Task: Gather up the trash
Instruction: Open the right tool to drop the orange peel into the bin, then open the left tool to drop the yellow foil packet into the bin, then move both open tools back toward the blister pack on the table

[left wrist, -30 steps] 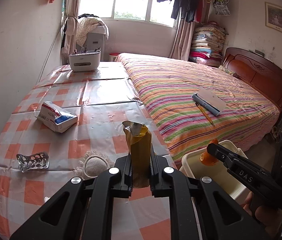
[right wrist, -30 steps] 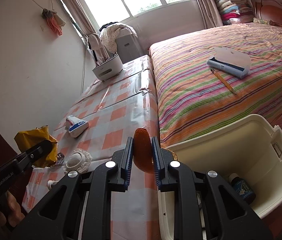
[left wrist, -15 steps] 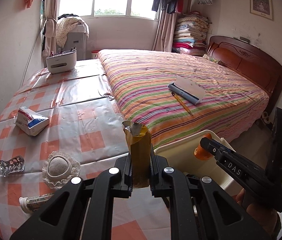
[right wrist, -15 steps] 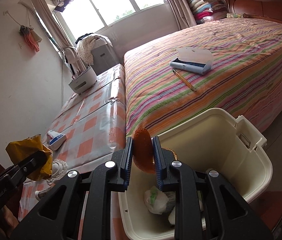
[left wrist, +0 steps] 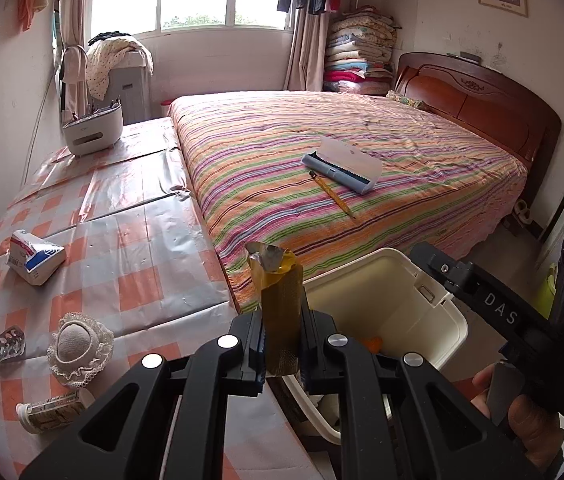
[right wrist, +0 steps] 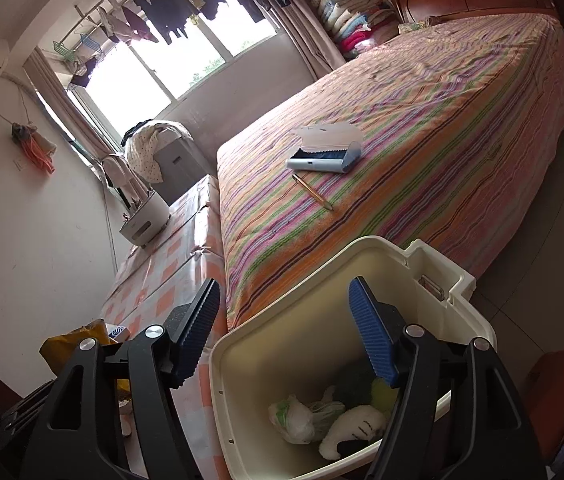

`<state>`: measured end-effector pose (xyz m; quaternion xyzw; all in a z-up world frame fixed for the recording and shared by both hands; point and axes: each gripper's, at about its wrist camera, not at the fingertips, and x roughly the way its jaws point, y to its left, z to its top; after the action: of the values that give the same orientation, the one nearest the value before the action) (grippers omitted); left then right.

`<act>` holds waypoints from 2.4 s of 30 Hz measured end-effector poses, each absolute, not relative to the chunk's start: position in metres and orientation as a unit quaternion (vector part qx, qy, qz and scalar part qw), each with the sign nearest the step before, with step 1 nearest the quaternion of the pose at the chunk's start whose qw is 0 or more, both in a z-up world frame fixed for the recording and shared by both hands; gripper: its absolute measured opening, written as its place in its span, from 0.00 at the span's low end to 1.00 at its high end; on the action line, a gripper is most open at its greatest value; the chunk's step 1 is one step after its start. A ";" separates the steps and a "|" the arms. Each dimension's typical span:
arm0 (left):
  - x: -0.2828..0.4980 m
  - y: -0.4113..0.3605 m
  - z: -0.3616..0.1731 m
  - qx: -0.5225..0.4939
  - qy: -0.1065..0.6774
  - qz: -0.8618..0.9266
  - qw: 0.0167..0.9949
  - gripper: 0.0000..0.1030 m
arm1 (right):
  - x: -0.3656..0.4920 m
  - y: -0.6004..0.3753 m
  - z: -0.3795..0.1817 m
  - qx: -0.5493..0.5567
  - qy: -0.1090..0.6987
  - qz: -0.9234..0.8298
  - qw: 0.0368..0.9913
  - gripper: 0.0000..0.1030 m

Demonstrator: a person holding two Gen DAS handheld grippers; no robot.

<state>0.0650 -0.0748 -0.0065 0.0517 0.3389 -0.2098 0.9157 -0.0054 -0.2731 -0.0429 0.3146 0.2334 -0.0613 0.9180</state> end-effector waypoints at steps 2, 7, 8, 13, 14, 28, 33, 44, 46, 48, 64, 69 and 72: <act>0.065 -0.083 -0.008 0.057 0.341 -0.215 0.913 0.12 | -0.011 -0.282 -0.043 0.330 0.219 -0.073 0.915 0.66; 0.064 -0.100 -0.012 0.067 0.345 -0.226 0.908 0.12 | -0.022 -0.298 -0.042 0.358 0.187 -0.091 0.910 0.68; 0.063 -0.103 -0.013 0.068 0.346 -0.228 0.907 0.12 | -0.024 -0.302 -0.042 0.364 0.180 -0.093 0.909 0.68; 0.064 -0.118 -0.017 0.078 0.355 -0.236 0.901 0.12 | -0.030 -0.313 -0.043 0.384 0.159 -0.103 0.904 0.69; 0.065 -0.120 -0.018 0.079 0.357 -0.238 0.900 0.12 | -0.032 -0.315 -0.044 0.387 0.157 -0.104 0.902 0.70; 0.061 -0.138 -0.020 0.092 0.366 -0.239 0.894 0.63 | -0.033 -0.318 -0.048 0.394 0.158 -0.105 0.899 0.70; 0.056 -0.126 -0.009 0.071 0.336 -0.228 0.911 0.75 | -0.032 -0.315 -0.048 0.390 0.162 -0.106 0.900 0.70; 0.063 -0.095 -0.009 0.044 0.347 -0.206 0.914 0.75 | -0.025 -0.303 -0.048 0.371 0.175 -0.101 0.906 0.70; 0.062 -0.089 -0.010 0.043 0.348 -0.203 0.914 0.75 | -0.022 -0.299 -0.048 0.366 0.180 -0.099 0.908 0.70; 0.061 -0.081 -0.011 0.040 0.348 -0.200 0.915 0.75 | -0.020 -0.295 -0.048 0.360 0.185 -0.097 0.909 0.70; 0.069 0.045 -0.007 -0.048 0.343 -0.083 0.934 0.75 | 0.002 -0.236 -0.052 0.304 0.233 -0.064 0.922 0.70; 0.078 0.106 -0.008 -0.089 0.358 -0.029 0.929 0.75 | 0.010 -0.216 -0.053 0.287 0.249 -0.050 0.924 0.70; 0.083 0.136 -0.002 -0.064 0.356 -0.024 0.932 0.75 | 0.015 -0.206 -0.053 0.280 0.257 -0.043 0.924 0.70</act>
<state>0.0828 0.1364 -0.0022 -0.0639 0.3564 -0.0239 0.9318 0.0148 -0.2063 -0.0533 0.2797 0.2573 -0.0429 0.9240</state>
